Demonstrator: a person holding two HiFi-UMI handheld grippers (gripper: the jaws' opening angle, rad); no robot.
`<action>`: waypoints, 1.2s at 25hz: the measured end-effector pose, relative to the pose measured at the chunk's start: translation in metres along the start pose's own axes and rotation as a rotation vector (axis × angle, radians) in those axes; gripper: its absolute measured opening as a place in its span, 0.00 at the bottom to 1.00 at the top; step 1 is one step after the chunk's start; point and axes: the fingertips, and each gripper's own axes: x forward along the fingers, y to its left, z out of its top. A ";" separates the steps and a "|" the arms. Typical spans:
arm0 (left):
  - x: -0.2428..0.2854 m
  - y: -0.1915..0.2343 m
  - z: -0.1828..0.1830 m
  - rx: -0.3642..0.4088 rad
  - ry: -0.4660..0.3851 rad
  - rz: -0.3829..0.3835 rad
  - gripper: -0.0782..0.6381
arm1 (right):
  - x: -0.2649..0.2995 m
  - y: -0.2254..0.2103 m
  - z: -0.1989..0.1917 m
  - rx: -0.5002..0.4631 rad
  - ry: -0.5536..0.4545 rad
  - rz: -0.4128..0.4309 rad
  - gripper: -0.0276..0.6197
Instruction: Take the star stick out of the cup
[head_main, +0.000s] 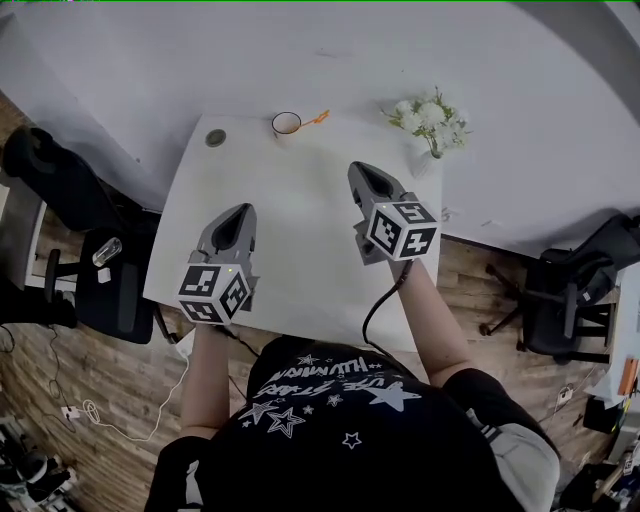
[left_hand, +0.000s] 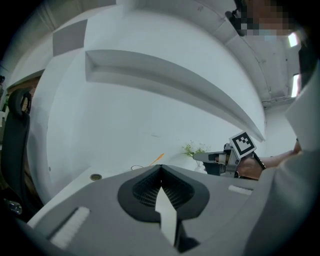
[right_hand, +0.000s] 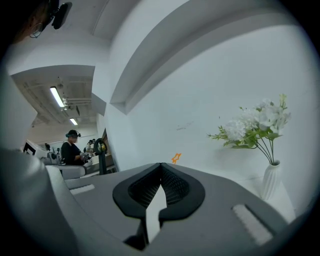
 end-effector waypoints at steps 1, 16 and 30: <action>0.005 0.005 0.002 0.002 0.001 -0.007 0.11 | 0.008 0.000 0.000 0.000 0.002 -0.004 0.07; 0.086 0.072 0.005 -0.008 0.059 -0.084 0.11 | 0.116 -0.024 -0.024 0.031 0.068 -0.105 0.07; 0.125 0.130 -0.027 -0.090 0.125 -0.047 0.11 | 0.180 -0.043 -0.055 0.071 0.116 -0.145 0.16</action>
